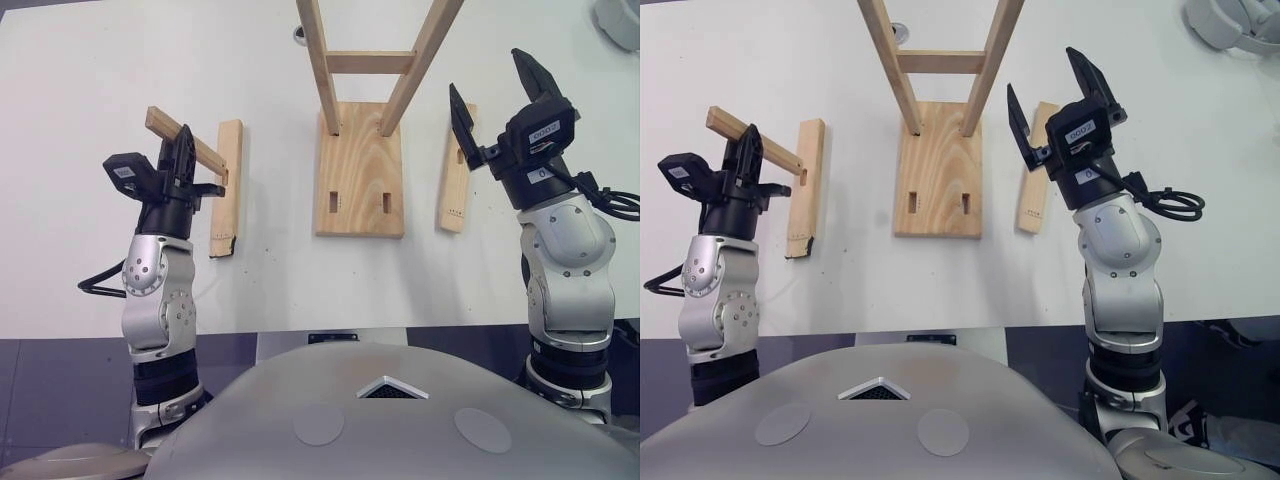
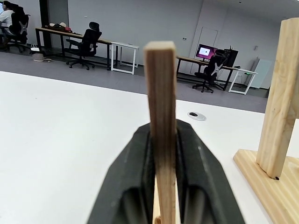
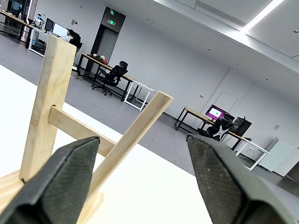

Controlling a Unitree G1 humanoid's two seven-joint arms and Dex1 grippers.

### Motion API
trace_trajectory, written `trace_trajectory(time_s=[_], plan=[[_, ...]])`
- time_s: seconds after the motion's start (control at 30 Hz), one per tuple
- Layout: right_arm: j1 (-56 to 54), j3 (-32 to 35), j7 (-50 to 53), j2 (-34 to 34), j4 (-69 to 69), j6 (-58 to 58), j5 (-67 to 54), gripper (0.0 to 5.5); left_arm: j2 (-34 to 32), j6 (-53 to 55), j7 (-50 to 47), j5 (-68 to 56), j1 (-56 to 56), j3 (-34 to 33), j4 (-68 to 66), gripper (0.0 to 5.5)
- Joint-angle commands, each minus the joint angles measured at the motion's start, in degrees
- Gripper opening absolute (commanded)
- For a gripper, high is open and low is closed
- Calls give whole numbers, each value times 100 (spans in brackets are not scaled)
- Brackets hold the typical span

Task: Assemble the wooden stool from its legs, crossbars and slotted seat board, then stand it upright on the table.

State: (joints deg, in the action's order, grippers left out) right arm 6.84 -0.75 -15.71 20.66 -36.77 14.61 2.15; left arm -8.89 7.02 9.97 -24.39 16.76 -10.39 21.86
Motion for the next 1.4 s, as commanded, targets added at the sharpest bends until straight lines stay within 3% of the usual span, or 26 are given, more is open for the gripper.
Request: trace_trajectory(time_s=[0.03, 0.53, 1.4], plan=[[-3, 23, -56, 16, -8, 7, -15, 345, 103, -137, -10, 207, 22, 27, -255, 40], [-95, 56, -169, 59, 33, 18, -14, 345, 293, -472, -23, 822, 119, 330, -438, 40], [-40, -45, -119, 9, 26, -9, 59, 345, 597, -77, -366, 567, 1, 218, -174, 40]])
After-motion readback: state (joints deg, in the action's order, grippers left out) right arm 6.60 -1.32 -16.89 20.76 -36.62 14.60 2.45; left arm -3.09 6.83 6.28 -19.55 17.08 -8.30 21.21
